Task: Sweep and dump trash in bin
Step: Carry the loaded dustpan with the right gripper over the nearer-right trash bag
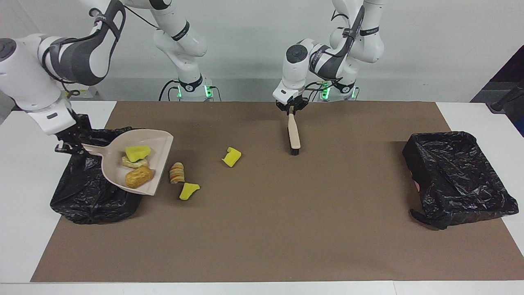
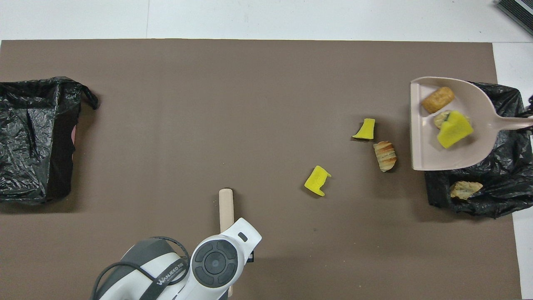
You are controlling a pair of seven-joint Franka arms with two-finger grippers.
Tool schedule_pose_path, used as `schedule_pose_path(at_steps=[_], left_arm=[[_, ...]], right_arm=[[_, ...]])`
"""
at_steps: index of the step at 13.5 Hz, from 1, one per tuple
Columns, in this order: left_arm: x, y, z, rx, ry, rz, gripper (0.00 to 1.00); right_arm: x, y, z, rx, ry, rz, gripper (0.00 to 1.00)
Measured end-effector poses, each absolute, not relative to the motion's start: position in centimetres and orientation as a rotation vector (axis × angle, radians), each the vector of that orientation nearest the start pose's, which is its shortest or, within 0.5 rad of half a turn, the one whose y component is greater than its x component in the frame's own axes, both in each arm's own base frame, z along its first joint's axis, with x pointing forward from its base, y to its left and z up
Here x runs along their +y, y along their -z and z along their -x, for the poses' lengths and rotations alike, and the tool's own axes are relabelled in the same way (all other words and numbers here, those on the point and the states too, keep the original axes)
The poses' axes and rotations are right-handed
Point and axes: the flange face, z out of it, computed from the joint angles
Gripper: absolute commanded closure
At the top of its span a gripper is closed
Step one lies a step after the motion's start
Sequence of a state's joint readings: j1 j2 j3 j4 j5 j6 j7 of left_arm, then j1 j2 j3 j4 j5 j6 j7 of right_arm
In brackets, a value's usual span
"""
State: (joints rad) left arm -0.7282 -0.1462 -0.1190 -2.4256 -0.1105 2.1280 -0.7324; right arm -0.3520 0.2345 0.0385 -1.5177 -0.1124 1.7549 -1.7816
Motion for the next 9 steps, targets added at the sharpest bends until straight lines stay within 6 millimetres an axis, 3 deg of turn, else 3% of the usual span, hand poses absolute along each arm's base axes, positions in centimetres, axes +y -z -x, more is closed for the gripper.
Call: schedule_pose_path(at_steps=[1, 2, 3, 4, 6, 9], left_arm=[[-34.1, -35.1, -29.6, 0.07, -0.244, 3.074, 1.0], [-34.1, -35.1, -29.6, 0.069, -0.243, 3.074, 0.68], [-34.1, -35.1, -29.7, 0.067, -0.243, 3.075, 0.12], [-34.0, -35.1, -29.8, 0.061, -0.243, 3.076, 0.0], [-33.5, -35.1, -30.4, 0.035, -0.244, 3.079, 0.0], [-33.3, -36.2, -31.7, 0.002, -0.219, 3.102, 0.0]], right_arm=[[-23.0, -52.9, -59.4, -2.173, -0.196, 2.382, 1.0], [-24.9, -53.4, -59.1, -2.21, -0.268, 2.432, 1.0], [-26.2, -53.9, -59.0, -2.254, -0.372, 2.483, 1.0], [-26.5, -54.2, -59.1, -2.256, -0.459, 2.533, 1.0], [-25.6, -54.5, -59.6, -2.216, -0.612, 2.649, 1.0], [-21.6, -54.2, -60.7, -2.226, -0.854, 2.775, 1.0]])
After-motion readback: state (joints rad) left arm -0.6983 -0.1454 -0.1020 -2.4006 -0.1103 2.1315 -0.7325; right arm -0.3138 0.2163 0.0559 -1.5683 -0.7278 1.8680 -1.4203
